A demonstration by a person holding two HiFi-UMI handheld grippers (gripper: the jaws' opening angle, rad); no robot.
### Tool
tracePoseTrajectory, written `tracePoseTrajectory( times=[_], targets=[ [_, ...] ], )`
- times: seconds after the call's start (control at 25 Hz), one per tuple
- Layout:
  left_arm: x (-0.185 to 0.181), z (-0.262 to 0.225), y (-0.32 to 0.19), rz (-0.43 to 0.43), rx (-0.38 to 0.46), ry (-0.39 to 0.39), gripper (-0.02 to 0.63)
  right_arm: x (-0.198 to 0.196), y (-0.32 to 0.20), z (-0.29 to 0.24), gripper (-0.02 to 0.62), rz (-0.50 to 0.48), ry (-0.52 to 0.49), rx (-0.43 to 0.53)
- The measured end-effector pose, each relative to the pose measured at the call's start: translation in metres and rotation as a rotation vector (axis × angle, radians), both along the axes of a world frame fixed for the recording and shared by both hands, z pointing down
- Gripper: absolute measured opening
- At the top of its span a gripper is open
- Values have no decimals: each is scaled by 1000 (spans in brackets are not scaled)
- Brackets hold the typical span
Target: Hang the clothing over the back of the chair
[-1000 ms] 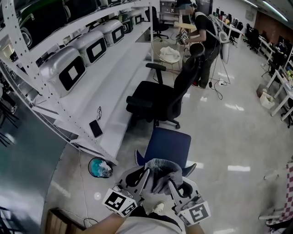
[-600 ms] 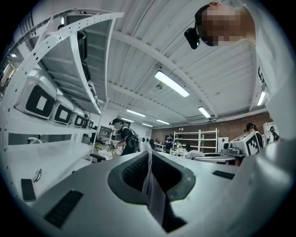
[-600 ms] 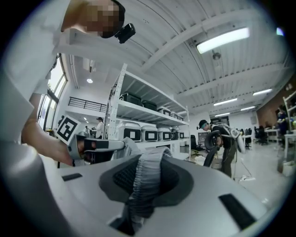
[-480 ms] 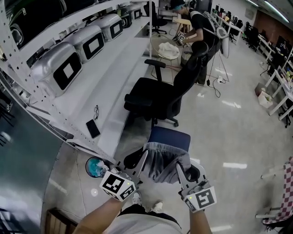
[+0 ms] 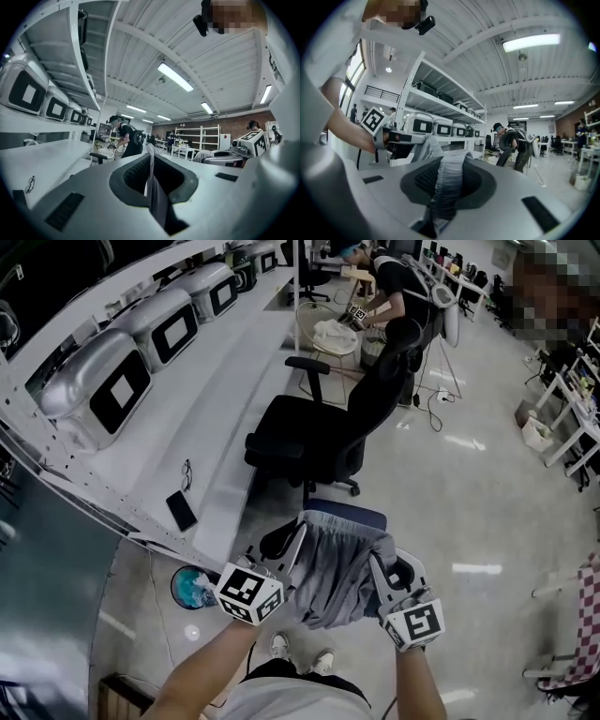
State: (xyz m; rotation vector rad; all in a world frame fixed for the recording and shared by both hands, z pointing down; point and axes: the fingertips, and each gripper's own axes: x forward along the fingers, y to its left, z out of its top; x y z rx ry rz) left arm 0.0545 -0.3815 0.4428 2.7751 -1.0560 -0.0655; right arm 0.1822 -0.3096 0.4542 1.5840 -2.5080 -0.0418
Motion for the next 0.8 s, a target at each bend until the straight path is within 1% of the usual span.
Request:
tracePoseTrajectory(
  times=[0.08, 0.16, 0.36, 0.56, 0.8],
  targets=[
    [3, 21, -8, 7, -35, -38, 28, 2, -6, 26, 80, -7, 43, -54],
    [6, 42, -11, 19, -67, -71, 28, 8, -9, 46, 80, 2, 61, -98],
    [10, 76, -14, 39, -116, -112, 28, 21, -13, 79, 81, 30, 90, -176],
    [10, 96, -16, 55, -156, -142, 29, 23, -11, 92, 87, 32, 96, -199],
    [11, 110, -12, 82, -197, -158, 31, 29, -5, 103, 136, 54, 91, -246]
  ],
)
